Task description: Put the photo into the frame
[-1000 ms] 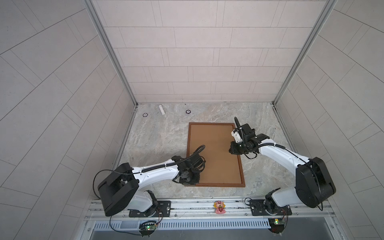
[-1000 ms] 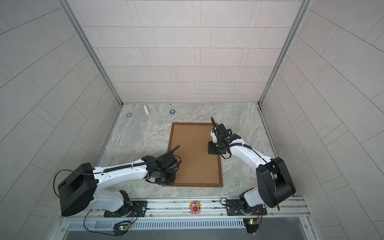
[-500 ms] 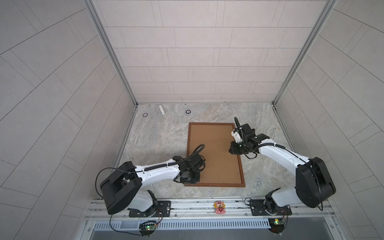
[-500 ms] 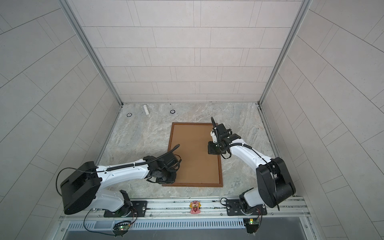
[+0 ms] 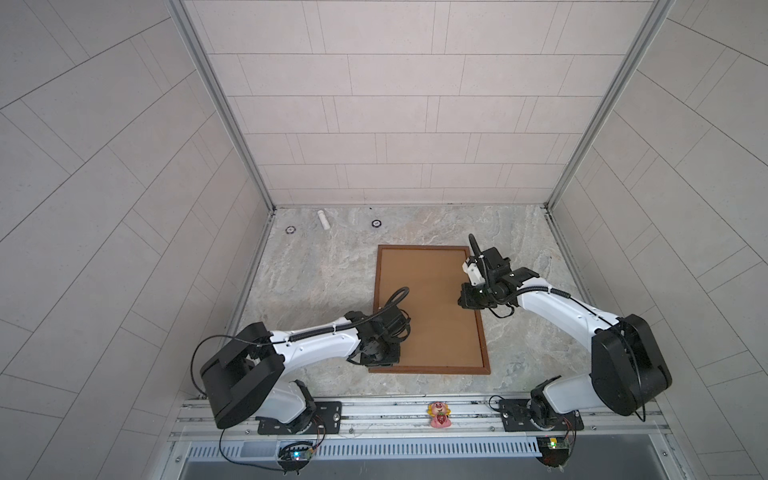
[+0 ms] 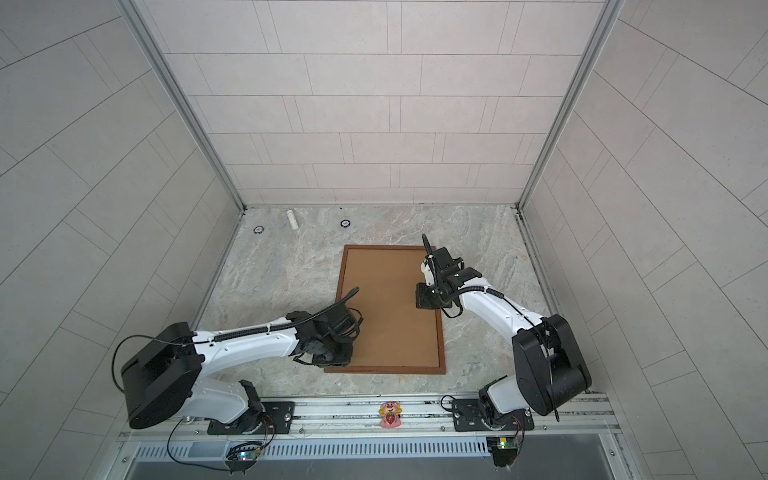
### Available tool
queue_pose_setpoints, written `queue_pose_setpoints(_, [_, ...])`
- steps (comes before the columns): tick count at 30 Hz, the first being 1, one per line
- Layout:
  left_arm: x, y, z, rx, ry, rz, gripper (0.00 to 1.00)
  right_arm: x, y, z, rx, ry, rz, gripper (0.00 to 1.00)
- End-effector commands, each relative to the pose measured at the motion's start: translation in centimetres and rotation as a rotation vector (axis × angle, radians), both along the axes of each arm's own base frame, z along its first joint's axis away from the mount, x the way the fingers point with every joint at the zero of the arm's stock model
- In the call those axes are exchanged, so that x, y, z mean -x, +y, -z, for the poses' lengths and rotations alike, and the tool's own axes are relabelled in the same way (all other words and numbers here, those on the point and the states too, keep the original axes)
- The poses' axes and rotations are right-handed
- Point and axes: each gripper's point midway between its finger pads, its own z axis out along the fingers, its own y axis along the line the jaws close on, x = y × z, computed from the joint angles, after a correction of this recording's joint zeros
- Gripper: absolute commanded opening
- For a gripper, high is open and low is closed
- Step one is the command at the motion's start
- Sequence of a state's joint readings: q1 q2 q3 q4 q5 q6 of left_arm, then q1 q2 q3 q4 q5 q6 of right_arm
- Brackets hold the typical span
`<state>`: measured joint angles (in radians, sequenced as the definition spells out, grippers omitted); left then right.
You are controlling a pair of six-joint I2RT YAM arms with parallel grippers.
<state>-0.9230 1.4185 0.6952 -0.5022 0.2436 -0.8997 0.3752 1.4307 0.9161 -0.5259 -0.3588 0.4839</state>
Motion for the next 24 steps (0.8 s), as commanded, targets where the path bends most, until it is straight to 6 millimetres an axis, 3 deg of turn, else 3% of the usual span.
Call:
queue_pose_setpoints(1, [-0.6,0.8,-0.5,-0.054,-0.025,0.034,0.14,0.1,0.0,-0.8,0.000,-0.014,-0.002,0.00])
queue_pose_setpoints(5, [-1.0,-0.5,-3.7,0.006,-0.058,0.076,0.15,0.1,0.0,-0.9,0.001,-0.014,-0.004,0.00])
queue_pose_setpoints(9, [-0.8,-0.7,-4.5,0.014,-0.043,0.101,0.15,0.2,0.0,-1.1,-0.002,-0.021,-0.001,0.00])
queue_pose_setpoints(19, [1.2,-0.5,-1.1,-0.027,0.065,0.148,0.15,1.5,-0.9,-1.2,0.027,-0.016,-0.006,0.00])
queue_pose_setpoints(24, [1.3,-0.1,-0.3,-0.045,0.067,0.142,0.15,1.8,-1.1,-0.6,0.034,0.000,-0.003,0.00])
